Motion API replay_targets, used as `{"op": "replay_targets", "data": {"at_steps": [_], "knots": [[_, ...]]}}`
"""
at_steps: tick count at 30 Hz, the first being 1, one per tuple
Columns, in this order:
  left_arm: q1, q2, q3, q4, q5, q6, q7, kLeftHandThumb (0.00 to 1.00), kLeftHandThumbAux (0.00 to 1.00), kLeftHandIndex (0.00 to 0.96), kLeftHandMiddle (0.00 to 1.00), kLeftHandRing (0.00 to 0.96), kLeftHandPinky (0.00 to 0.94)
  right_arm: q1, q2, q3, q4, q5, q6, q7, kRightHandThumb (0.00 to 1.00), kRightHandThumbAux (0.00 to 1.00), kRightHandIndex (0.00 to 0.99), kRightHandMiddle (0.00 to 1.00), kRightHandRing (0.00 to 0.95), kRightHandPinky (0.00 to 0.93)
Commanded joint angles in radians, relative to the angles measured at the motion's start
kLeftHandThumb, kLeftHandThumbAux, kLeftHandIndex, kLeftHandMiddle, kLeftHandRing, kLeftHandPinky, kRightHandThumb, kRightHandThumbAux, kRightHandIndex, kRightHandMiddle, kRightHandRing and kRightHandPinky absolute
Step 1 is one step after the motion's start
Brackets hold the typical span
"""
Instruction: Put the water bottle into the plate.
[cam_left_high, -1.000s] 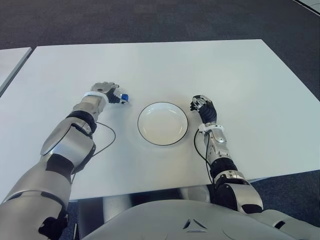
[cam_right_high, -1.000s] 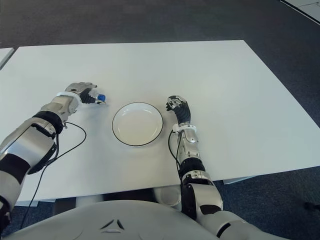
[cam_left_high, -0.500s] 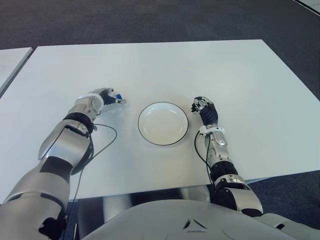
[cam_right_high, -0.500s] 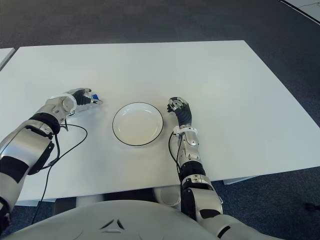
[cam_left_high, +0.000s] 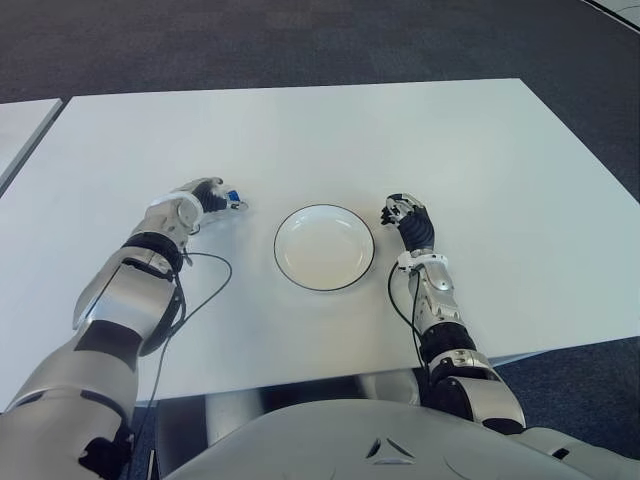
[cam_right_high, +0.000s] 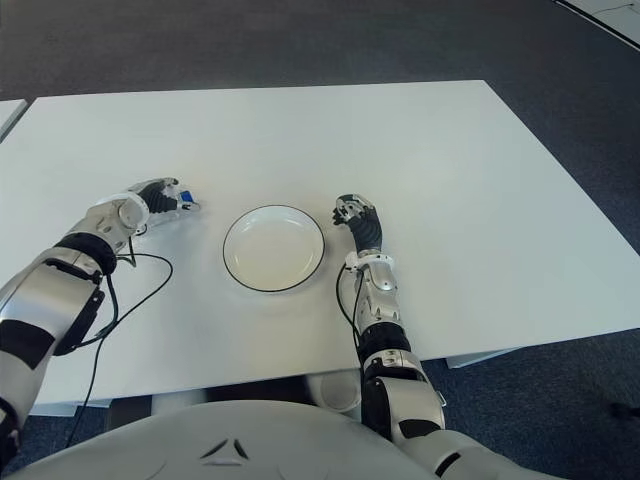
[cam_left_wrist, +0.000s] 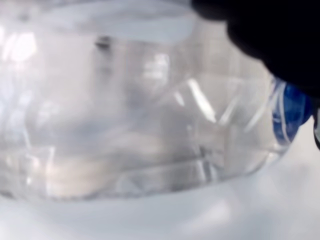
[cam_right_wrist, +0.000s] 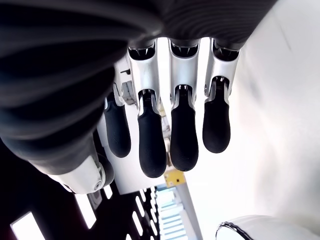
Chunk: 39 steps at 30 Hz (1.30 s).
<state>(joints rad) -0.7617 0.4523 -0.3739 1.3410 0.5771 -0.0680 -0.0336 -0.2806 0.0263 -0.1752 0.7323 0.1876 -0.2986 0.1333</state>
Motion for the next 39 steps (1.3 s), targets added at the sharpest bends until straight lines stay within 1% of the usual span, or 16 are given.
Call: {"op": "replay_targets", "data": {"at_steps": [1,4,6,7,8,9,12,13,15,16,18,21,28,39], "knots": [[0.082,-0.01,0.04,0.034,-0.04,0.017,0.002,0.597,0.453,0.295,0.155,0.163,0.234,0.061,-0.002,-0.01,0.062,0.005,0.085,-0.009,0.705,0.727,0.435,0.616,0.597,0.581],[0.088,-0.01,0.057,0.033,-0.05,0.016,0.018,0.637,0.466,0.348,0.202,0.212,0.278,0.062,-0.003,-0.01,0.061,0.007,0.082,-0.005,0.705,0.727,0.435,0.621,0.599,0.583],[0.092,-0.011,0.066,0.033,-0.055,0.016,0.028,0.686,0.482,0.399,0.28,0.292,0.341,0.062,-0.002,-0.01,0.059,0.008,0.08,-0.003,0.706,0.727,0.435,0.626,0.601,0.586],[0.094,-0.012,0.072,0.033,-0.06,0.015,0.035,0.693,0.484,0.406,0.29,0.304,0.35,0.062,-0.001,-0.012,0.059,0.011,0.078,-0.003,0.706,0.727,0.435,0.626,0.601,0.586],[0.095,-0.012,0.076,0.033,-0.063,0.015,0.04,0.705,0.557,0.415,0.328,0.338,0.374,0.061,-0.001,-0.013,0.059,0.012,0.077,-0.003,0.706,0.726,0.436,0.628,0.601,0.587],[0.096,-0.013,0.08,0.033,-0.065,0.015,0.046,0.712,0.604,0.421,0.352,0.36,0.39,0.061,0.0,-0.015,0.059,0.015,0.077,-0.003,0.707,0.726,0.436,0.629,0.601,0.588],[0.099,-0.014,0.088,0.032,-0.068,0.012,0.055,0.723,0.66,0.43,0.403,0.401,0.418,0.058,0.002,-0.02,0.062,0.02,0.076,-0.005,0.708,0.725,0.437,0.627,0.595,0.583],[0.1,-0.014,0.091,0.032,-0.07,0.011,0.059,0.724,0.666,0.431,0.41,0.406,0.422,0.056,0.003,-0.022,0.064,0.022,0.074,-0.006,0.708,0.725,0.437,0.627,0.594,0.582],[0.102,-0.014,0.095,0.032,-0.072,0.011,0.064,0.726,0.679,0.433,0.457,0.446,0.46,0.054,0.004,-0.024,0.067,0.025,0.073,-0.007,0.709,0.724,0.437,0.623,0.589,0.58],[0.102,-0.014,0.096,0.032,-0.073,0.011,0.065,0.77,0.672,0.444,0.455,0.461,0.471,0.053,0.004,-0.025,0.068,0.026,0.073,-0.007,0.709,0.724,0.437,0.621,0.588,0.578],[0.102,-0.015,0.097,0.032,-0.073,0.011,0.069,0.807,0.667,0.449,0.457,0.485,0.49,0.052,0.004,-0.026,0.07,0.026,0.071,-0.006,0.709,0.724,0.437,0.62,0.586,0.578],[0.101,-0.016,0.097,0.032,-0.07,0.014,0.075,0.832,0.663,0.442,0.466,0.528,0.529,0.05,0.002,-0.026,0.076,0.025,0.068,-0.005,0.708,0.724,0.436,0.617,0.585,0.576],[0.099,-0.017,0.091,0.031,-0.062,0.016,0.082,0.844,0.662,0.422,0.492,0.607,0.569,0.047,0.002,-0.029,0.081,0.024,0.064,-0.003,0.708,0.725,0.436,0.614,0.584,0.576],[0.076,0.004,0.04,0.027,-0.02,0.001,0.059,0.838,0.669,0.387,0.524,0.638,0.589,0.046,0.002,-0.03,0.086,0.017,0.063,-0.011,0.707,0.725,0.436,0.615,0.585,0.579]]}}
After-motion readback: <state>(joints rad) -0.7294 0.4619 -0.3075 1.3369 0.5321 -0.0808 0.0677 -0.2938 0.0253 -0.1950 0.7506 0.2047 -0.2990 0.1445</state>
